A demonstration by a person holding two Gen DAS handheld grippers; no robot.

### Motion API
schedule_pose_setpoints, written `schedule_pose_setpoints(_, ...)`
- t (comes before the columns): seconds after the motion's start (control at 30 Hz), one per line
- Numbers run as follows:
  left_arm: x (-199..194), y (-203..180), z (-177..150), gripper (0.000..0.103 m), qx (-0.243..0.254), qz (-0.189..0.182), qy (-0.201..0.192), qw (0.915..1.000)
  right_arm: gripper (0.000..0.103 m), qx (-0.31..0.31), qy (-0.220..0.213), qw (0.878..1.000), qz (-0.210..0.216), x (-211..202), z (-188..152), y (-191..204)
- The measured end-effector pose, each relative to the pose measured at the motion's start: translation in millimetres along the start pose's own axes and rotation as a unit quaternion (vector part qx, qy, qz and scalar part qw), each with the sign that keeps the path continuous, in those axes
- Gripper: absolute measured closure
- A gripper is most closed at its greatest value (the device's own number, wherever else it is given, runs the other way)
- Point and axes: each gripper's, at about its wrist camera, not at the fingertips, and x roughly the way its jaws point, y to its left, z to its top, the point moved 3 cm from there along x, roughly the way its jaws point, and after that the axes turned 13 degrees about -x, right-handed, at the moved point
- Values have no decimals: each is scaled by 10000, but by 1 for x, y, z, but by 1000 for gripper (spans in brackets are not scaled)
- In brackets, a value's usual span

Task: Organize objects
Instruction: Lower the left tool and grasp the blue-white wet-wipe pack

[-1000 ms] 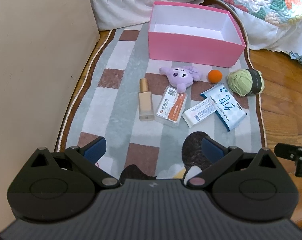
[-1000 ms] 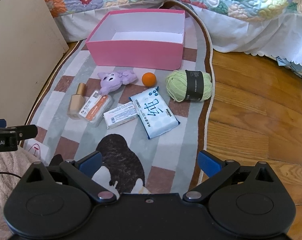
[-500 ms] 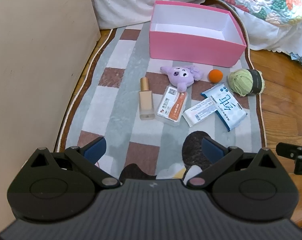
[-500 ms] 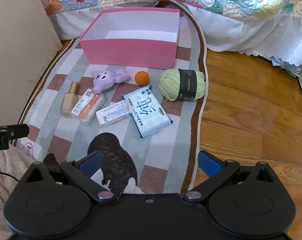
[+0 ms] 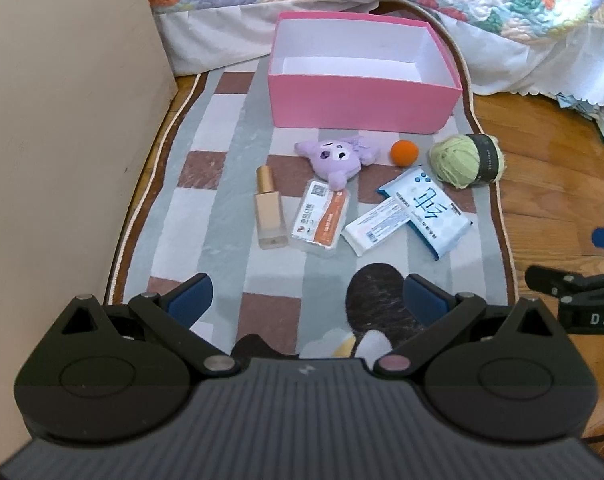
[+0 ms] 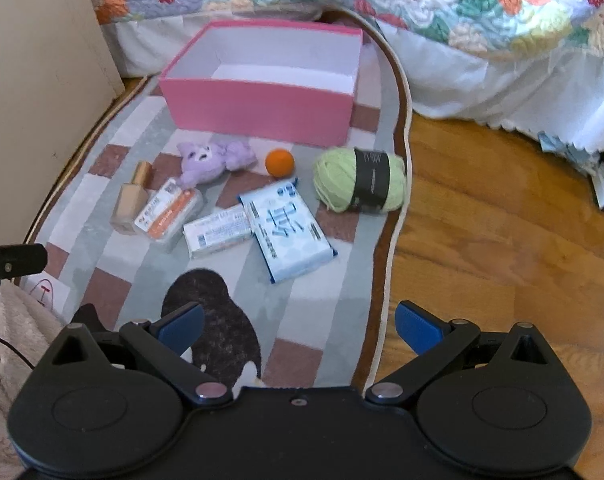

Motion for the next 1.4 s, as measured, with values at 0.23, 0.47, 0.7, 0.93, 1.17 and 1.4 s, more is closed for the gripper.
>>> schedule_pose_setpoints(0.23, 30, -22, 24, 3, -113, -195, 107, 9997, 0, -483, -1347, 9894, 241, -13, 10, -9)
schedule_pose_setpoints(0.47, 95, -62, 25, 20, -151, -384, 216, 9989, 0, -879, -708, 9912, 687, 64, 8, -19)
schedule_pose_setpoints(0.7, 156, -85, 13, 27, -713, -1072, 655, 9895, 4, -1459, -1224, 9749, 1154, 109, 8, -24)
schedule_pose_setpoints(0.93, 198, -102, -3, 41, -725, -1067, 932, 9873, 4, -2032, -1125, 9617, 1457, 150, 8, -21)
schedule_pose_setpoints(1.17, 221, -108, -11, 54, -933, -1005, 842, 9870, 12, -2202, -1097, 9609, 1271, 183, 14, -18)
schedule_pose_setpoints(1.4, 222, -106, -14, 74, -1124, -1371, 841, 9806, 19, -2071, -848, 9674, 1184, 205, 9, -20)
